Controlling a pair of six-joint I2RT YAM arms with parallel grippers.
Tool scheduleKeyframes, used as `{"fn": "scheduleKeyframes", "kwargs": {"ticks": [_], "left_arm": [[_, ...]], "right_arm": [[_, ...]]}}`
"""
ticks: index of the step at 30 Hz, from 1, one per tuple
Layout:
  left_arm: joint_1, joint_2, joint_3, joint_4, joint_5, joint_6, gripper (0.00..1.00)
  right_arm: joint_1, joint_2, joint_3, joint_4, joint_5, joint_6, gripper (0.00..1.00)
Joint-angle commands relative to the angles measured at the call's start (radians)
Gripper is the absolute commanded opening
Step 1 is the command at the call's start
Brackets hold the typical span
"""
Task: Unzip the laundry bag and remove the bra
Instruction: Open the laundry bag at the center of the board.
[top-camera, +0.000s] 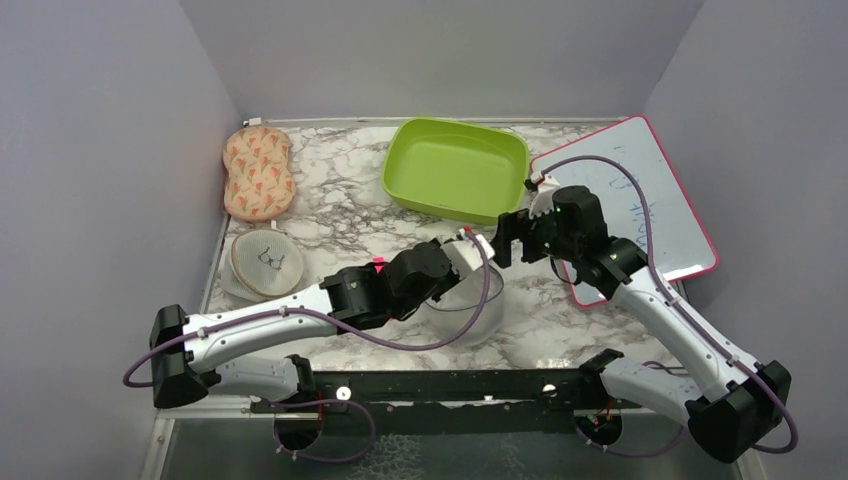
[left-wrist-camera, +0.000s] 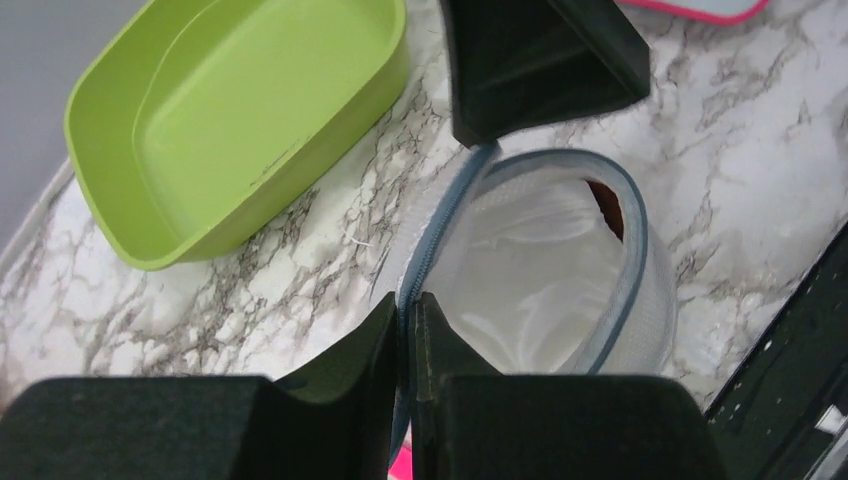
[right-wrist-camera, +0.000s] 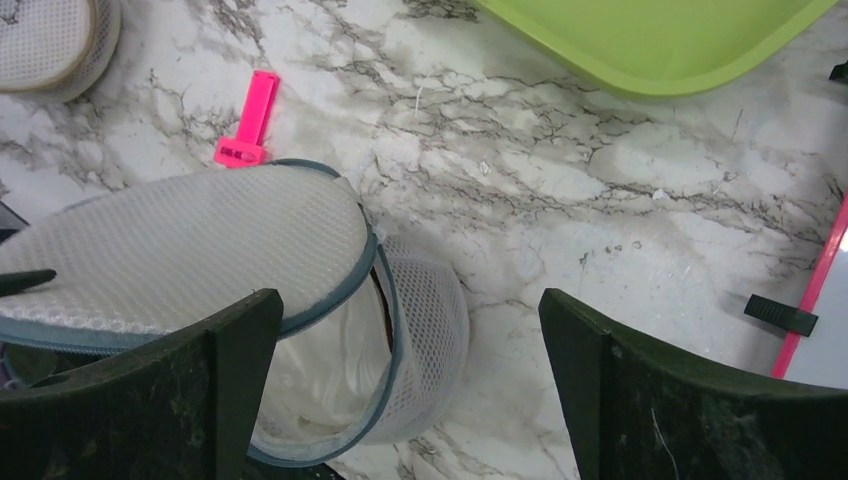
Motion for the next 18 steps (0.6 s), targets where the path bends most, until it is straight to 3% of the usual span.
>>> {"fn": "scheduleKeyframes", "kwargs": {"ticks": [1,7,18], "left_arm": [[0.056,0.061,0.121,-0.100,-0.041,-0.300,0.00],[0.240,0.130,0.212,-0.205,0.204,-0.547,0.00],[0.336,0.117,0.248,-0.236,0.239,-0.625,0.00]], "right_arm": [[0.000,0.029,0.042,-0.169,-0.086,0.050,1.00],[0.008,0.044,0.032,-0.218,-0.104,0.093,1.00],[0.036,0.090,0.010,-0.171,-0.130,0.105,1.00]]}}
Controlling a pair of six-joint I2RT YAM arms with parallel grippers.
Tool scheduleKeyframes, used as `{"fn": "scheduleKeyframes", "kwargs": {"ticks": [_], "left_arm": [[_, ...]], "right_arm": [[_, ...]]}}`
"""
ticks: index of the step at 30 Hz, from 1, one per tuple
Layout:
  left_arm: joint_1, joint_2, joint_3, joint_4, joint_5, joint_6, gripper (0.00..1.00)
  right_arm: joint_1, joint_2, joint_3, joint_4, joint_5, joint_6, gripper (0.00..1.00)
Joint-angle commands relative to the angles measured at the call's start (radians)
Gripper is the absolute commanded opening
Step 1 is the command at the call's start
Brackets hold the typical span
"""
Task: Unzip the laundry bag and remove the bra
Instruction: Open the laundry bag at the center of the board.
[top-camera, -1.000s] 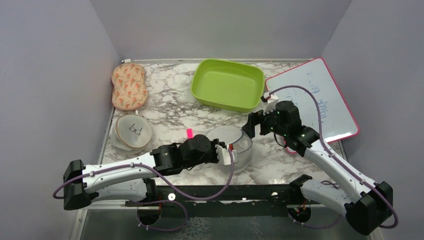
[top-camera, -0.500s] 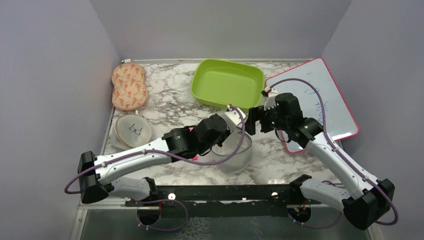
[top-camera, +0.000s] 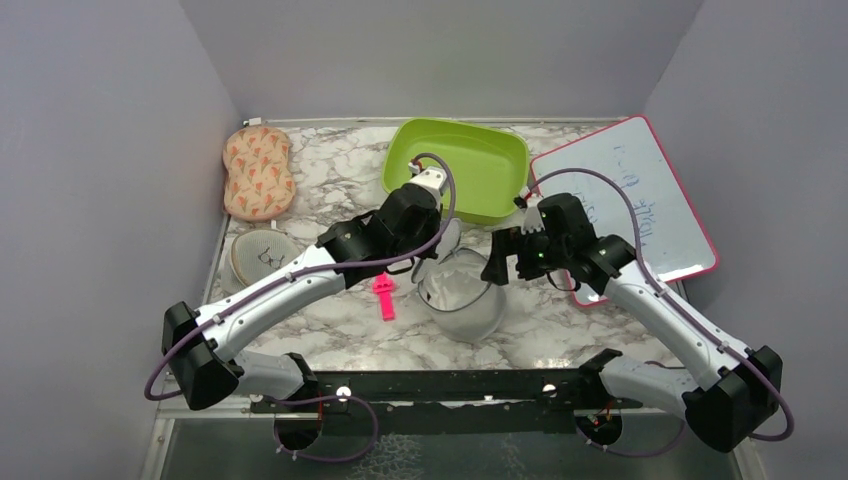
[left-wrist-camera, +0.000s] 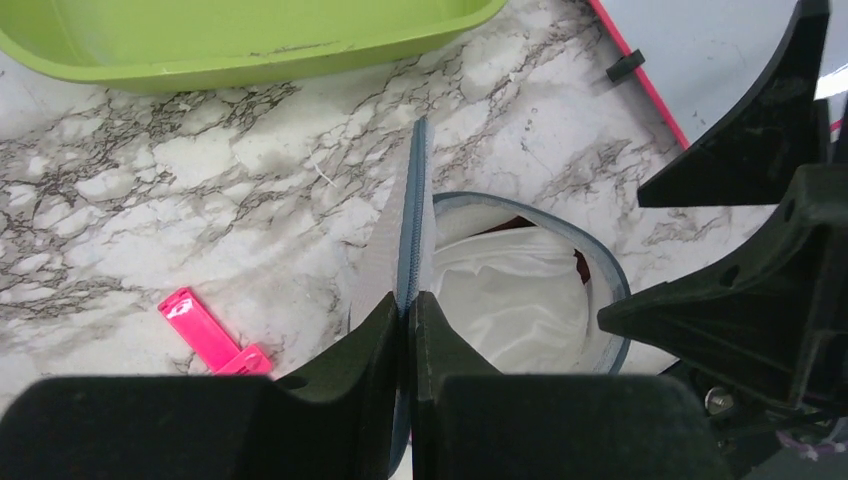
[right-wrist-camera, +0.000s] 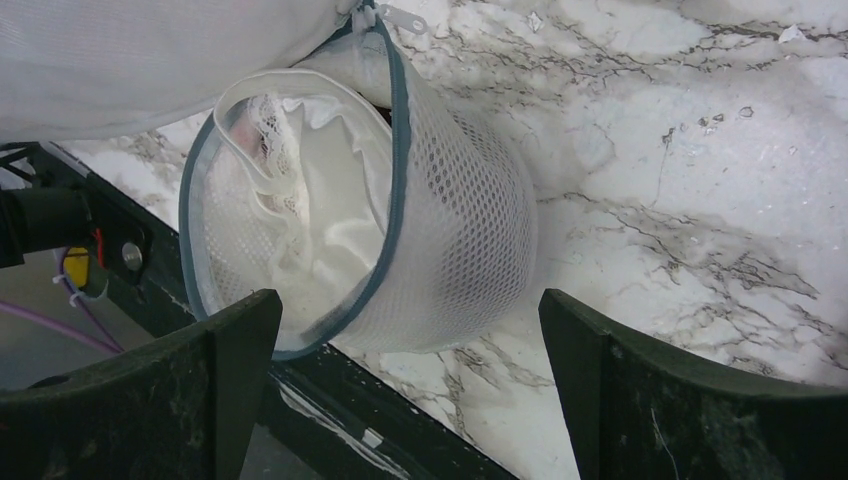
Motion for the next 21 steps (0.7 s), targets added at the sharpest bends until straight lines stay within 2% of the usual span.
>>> {"fn": "scheduleKeyframes", "kwargs": {"ticks": [1,6,12,21], "left_arm": [[0.035,-0.021,0.047,-0.016,0.070,-0.070,0.00],[0.046,-0.068,0.049,-0.024,0.023,-0.062,0.00],[0.117,-0.113,0.011,-0.089,-0.050,-0.063,0.00],[0.244,-0.144,-0.158,-0.125,-0.085,-0.135,0.00]], "right_arm": [[0.028,0.045,0.004,0.021,-0.037,0.019,1.00],[0.071,0.104,-0.003,-0.007,0.026,0.039,1.00],[0.074,0.049,-0.075,-0.008,0.040,0.065,0.84],[0.074,-0.009,-0.158,0.034,0.176,0.237,0.81]]}}
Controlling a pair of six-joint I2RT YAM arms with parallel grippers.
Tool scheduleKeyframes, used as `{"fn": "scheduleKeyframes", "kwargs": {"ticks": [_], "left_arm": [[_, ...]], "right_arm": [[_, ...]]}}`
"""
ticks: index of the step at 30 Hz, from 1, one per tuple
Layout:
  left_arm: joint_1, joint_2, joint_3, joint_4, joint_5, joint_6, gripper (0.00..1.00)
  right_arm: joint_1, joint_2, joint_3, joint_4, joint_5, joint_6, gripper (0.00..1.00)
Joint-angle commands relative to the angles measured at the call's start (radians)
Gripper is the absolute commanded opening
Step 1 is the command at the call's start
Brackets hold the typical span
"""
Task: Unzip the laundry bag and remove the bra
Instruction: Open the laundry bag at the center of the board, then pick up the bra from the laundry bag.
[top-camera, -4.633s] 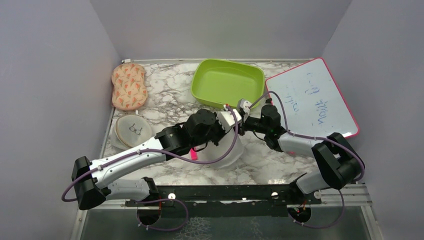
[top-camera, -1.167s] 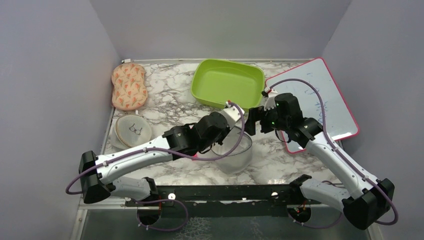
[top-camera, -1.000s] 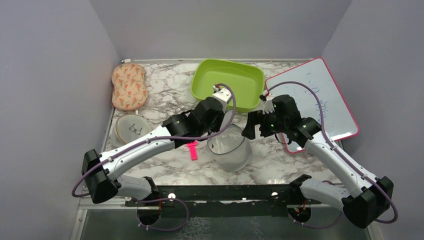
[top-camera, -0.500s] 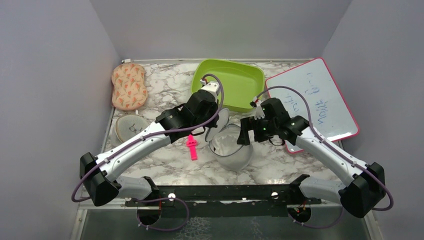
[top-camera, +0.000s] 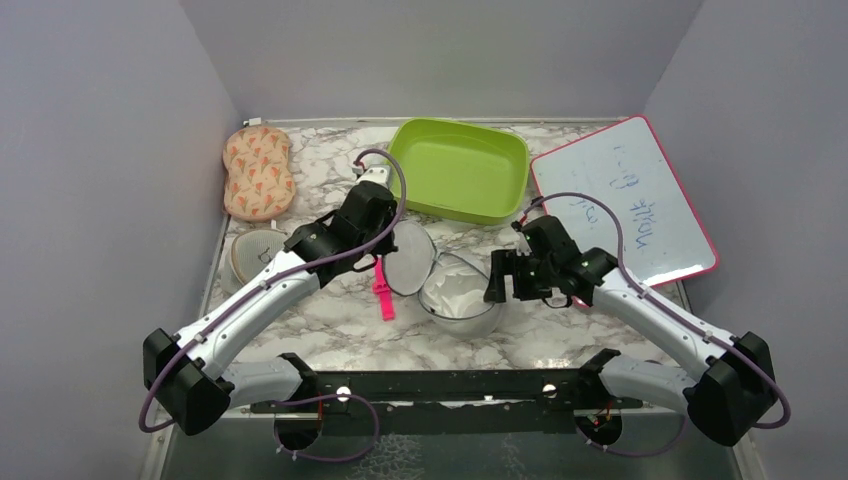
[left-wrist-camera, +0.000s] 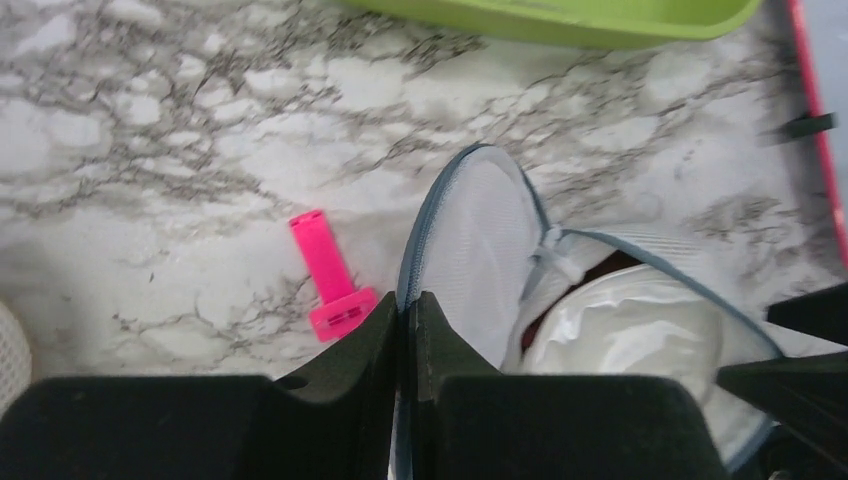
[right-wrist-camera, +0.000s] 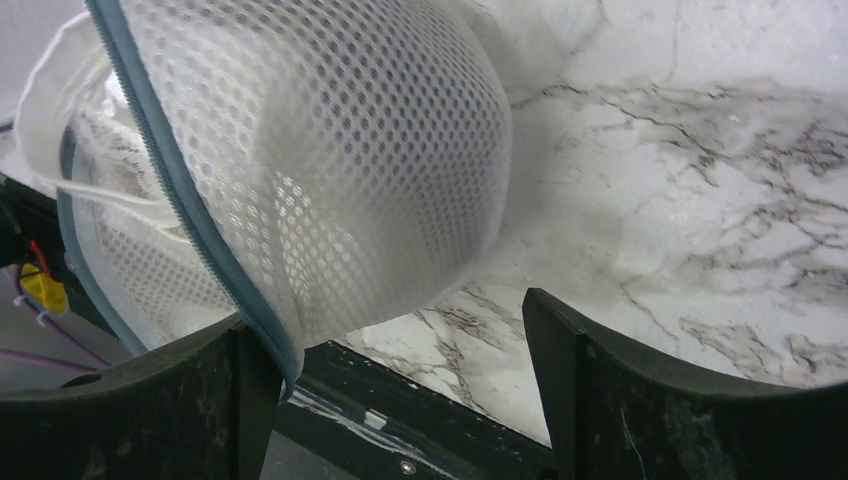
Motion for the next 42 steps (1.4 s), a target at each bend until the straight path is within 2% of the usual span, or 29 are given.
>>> {"fn": "scheduleKeyframes", "kwargs": {"ticks": [1,3,7,8,10,12,14,16,19,20,22,24,31,34,38,42], "left_arm": [[0.053,-0.025,-0.094,-0.036,-0.061,-0.049,0.00],[0.071,-0.023,-0.136,-0.036,-0.060,-0.056,0.00],[0.077,-0.032,-0.170,-0.038,-0.090,-0.047,0.02],[0.077,-0.038,-0.169,-0.039,-0.100,-0.041,0.10],[0.077,-0.057,-0.161,-0.037,-0.102,-0.027,0.35],[0.077,-0.081,-0.148,-0.036,-0.095,-0.006,0.55],[0.077,-0.107,-0.134,-0.031,-0.088,0.016,0.66],[0.077,-0.129,-0.123,-0.016,-0.064,0.056,0.72],[0.077,-0.149,-0.147,0.095,0.168,0.162,0.74],[0.076,-0.149,-0.162,0.141,0.262,0.183,0.74],[0.069,-0.129,-0.193,0.216,0.426,0.185,0.74],[0.045,-0.082,-0.210,0.264,0.530,0.180,0.73],[-0.108,0.110,-0.147,0.304,0.460,0.263,0.71],[-0.122,0.185,-0.112,0.323,0.460,0.302,0.65],[-0.123,0.249,-0.083,0.324,0.400,0.324,0.65],[-0.127,0.281,-0.078,0.338,0.414,0.334,0.65]], "right_arm": [[0.003,-0.062,-0.037,0.039,0.131,0.104,0.79],[0.003,-0.075,-0.052,0.058,0.161,0.116,0.74],[0.003,-0.074,-0.045,0.068,0.185,0.103,0.72],[0.003,-0.071,-0.038,0.079,0.171,0.088,0.71],[0.003,-0.064,-0.029,0.111,0.127,0.047,0.67],[0.003,-0.045,-0.017,0.134,0.091,0.006,0.63],[0.003,-0.017,0.003,0.132,0.075,-0.018,0.59],[0.003,0.006,0.025,0.125,0.070,-0.034,0.56],[0.003,0.019,0.035,0.134,0.059,-0.054,0.51],[0.003,0.019,0.033,0.143,0.053,-0.059,0.45],[0.003,0.019,0.034,0.156,0.045,-0.072,0.36],[0.003,0.022,0.040,0.154,0.049,-0.082,0.32],[0.003,0.008,0.046,0.155,0.043,-0.109,0.26],[0.003,0.011,0.051,0.157,0.029,-0.117,0.25],[0.003,0.014,0.058,0.167,0.009,-0.124,0.21],[0.003,0.019,0.057,0.174,-0.015,-0.126,0.19]]}}
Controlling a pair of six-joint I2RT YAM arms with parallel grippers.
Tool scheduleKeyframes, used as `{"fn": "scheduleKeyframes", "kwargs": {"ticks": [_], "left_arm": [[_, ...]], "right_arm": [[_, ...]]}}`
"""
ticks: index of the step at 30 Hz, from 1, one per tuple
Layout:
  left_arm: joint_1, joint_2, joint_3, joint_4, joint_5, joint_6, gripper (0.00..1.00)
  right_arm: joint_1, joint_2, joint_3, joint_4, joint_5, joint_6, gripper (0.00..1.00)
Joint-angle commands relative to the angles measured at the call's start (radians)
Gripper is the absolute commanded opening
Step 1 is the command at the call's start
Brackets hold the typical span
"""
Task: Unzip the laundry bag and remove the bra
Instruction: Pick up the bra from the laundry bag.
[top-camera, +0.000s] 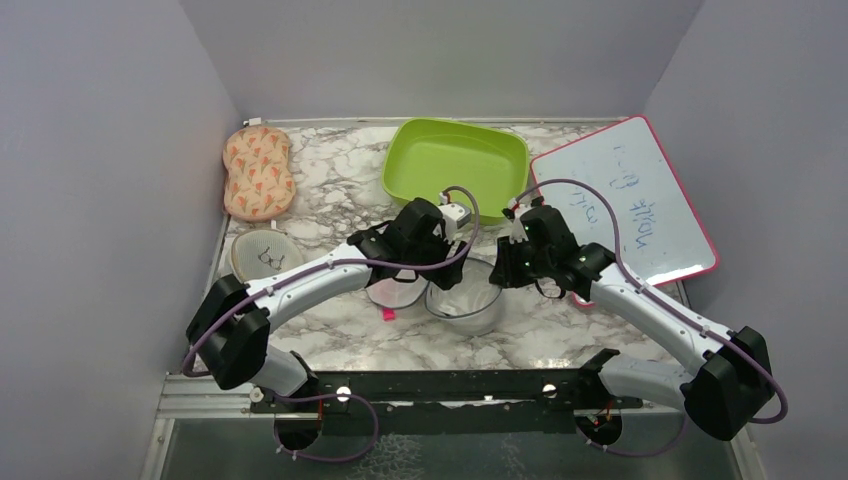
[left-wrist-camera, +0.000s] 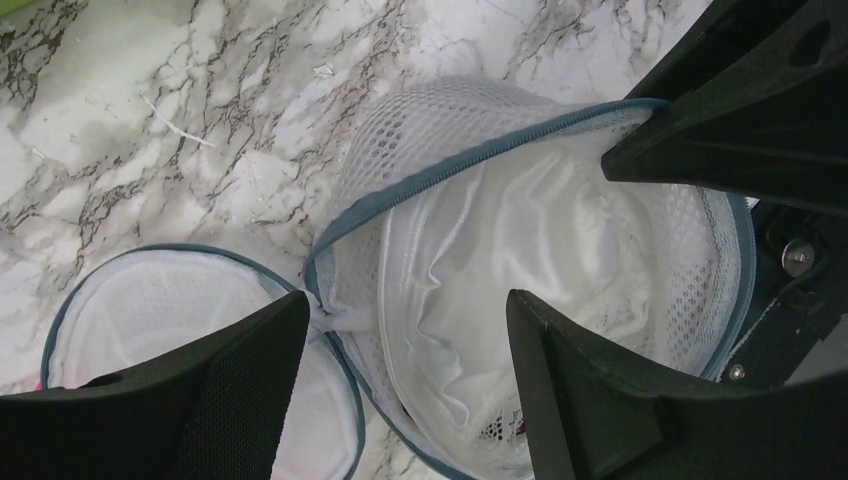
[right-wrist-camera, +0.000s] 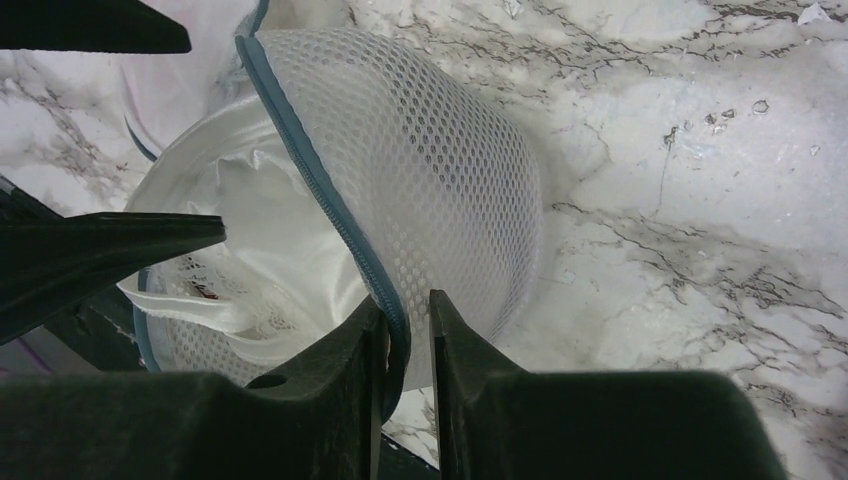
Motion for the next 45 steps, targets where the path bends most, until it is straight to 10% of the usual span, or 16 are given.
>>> {"fn": "scheduleKeyframes", "kwargs": {"ticks": [1,23,33,45], "left_arm": [[-0.008,0.025,0.028,0.051,0.006,0.040,0.64],[-0.076,0.123,-0.002,0.151,0.007,0.020,0.26],[-0.077,-0.008,0.012,0.012,-0.038,-0.030,0.51],[-0.077,0.056,0.030,0.009,-0.057,-0.003,0.46]], "right_arm": [[0.003,0.000,0.036,0.042,-0.049,-0.018,0.19],[0.003,-0.004,0.031,0.044,-0.068,-0.020,0.15],[0.003,0.000,0.028,0.044,-0.067,-0.025,0.15],[0.003,0.013,0.033,0.059,-0.089,-0.028,0.15]]}}
